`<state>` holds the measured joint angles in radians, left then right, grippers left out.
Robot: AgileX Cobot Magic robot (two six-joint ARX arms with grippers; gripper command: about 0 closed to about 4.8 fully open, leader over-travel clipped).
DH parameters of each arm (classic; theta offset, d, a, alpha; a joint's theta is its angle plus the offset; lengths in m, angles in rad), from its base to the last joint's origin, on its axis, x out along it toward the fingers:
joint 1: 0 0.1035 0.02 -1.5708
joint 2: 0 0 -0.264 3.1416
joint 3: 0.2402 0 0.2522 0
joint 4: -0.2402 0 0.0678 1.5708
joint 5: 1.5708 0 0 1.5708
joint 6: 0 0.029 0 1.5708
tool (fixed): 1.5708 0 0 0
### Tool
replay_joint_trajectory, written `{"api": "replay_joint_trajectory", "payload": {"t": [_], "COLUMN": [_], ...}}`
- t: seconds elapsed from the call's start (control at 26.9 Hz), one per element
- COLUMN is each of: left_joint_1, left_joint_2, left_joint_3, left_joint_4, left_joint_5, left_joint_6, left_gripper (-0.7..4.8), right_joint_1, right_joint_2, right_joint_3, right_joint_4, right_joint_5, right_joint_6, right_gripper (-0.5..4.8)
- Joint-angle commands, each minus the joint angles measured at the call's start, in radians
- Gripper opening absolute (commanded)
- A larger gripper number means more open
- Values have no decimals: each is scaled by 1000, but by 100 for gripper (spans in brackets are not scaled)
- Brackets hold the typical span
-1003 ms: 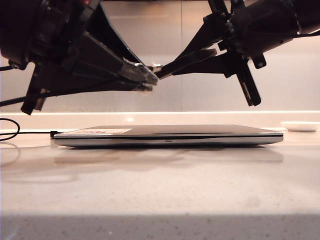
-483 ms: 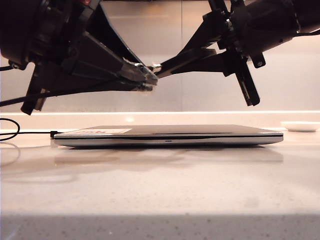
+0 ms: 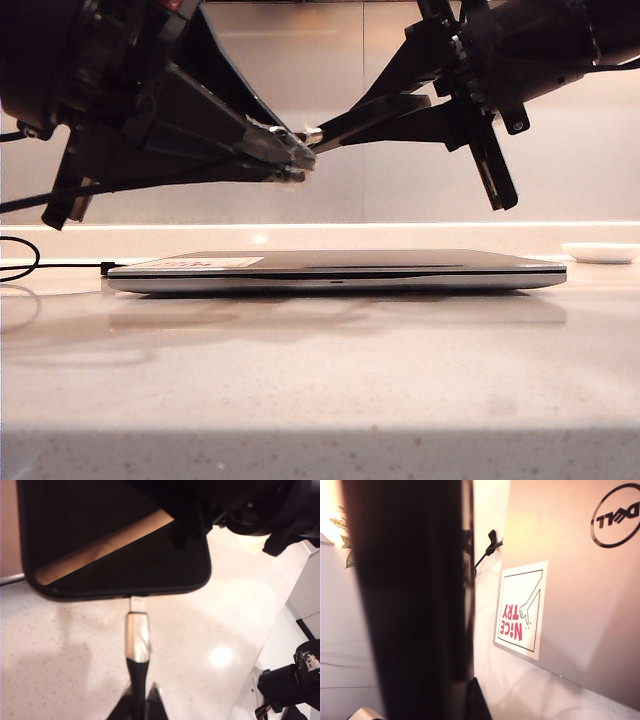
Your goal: Pick up the charging cable and the phone, plug the charging cable into the charging port on the phone, and finally place them back on the table.
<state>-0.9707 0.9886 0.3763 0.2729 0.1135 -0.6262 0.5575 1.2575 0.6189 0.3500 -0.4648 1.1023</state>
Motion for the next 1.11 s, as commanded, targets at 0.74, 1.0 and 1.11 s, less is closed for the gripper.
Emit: {"api": "replay_joint_trajectory", "payload": {"t": [0.74,1.0,1.11], "left_joint_1": [2,3,3], "left_joint_2": [-2,-2,-2], "left_joint_3": [2,2,2], "left_joint_4": [56,58,59], "left_joint_5": [3,3,3], "left_joint_6": [-3,-2,-2], "left_gripper": [-6,-6,-6], "right_joint_1": [49,49,49], "right_joint_2": [-8,-8,-8], "right_joint_3": [8,8,8], "right_joint_4": [37,36,36], "right_joint_5": [-9,-10,-28], "right_joint_6": [-106,-45,-13], "right_gripper": [-6,-6,-6]}}
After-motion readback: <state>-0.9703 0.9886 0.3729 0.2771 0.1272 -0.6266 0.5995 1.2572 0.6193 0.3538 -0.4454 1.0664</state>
